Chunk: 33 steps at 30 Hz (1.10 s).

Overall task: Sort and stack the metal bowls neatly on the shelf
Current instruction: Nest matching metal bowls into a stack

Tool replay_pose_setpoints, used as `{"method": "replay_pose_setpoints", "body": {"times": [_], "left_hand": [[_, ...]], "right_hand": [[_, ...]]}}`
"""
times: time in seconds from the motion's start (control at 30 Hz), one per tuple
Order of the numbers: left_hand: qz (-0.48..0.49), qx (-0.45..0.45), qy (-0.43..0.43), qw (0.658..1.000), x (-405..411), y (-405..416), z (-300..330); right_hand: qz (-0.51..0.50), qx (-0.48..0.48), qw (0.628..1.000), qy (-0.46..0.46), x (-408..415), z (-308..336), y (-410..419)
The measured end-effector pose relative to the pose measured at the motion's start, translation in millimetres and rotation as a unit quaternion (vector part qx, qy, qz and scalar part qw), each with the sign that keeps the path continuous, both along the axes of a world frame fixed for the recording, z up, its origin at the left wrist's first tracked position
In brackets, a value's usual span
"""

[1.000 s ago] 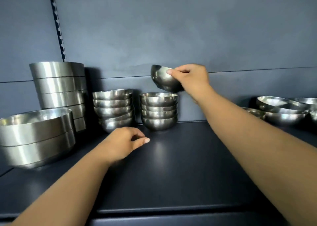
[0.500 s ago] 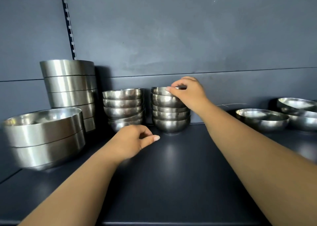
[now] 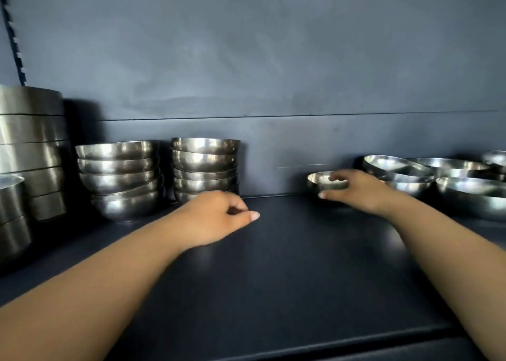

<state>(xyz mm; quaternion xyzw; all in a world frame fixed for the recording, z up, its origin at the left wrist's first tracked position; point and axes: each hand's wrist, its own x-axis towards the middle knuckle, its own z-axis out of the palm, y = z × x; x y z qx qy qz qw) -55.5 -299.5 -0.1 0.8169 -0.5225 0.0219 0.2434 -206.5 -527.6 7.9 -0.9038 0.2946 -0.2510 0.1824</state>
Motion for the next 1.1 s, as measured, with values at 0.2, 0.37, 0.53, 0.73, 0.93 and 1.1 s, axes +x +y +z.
{"method": "replay_pose_setpoints", "body": {"times": [0.2,0.37,0.53,0.73,0.93,1.1], "left_hand": [[-0.021,0.046,-0.074,0.996,-20,-51,-4],[-0.082,-0.099,0.05,0.991,-28,-26,13],[-0.038,-0.139,-0.033,0.989,-28,-20,30],[0.136,-0.366,-0.054,0.919,9,-2,42],[0.188,-0.402,0.112,0.889,31,-6,32],[0.182,-0.336,0.229,0.895,44,-6,16]], "right_hand": [[0.028,0.018,0.999,0.005,-4,-2,-4],[0.097,0.08,0.979,-0.158,0,4,0],[0.119,0.075,0.937,-0.318,2,22,19],[0.154,0.093,0.905,-0.386,22,47,44],[0.188,0.095,0.873,-0.439,71,102,72],[0.223,0.136,0.873,-0.411,111,90,96]]}}
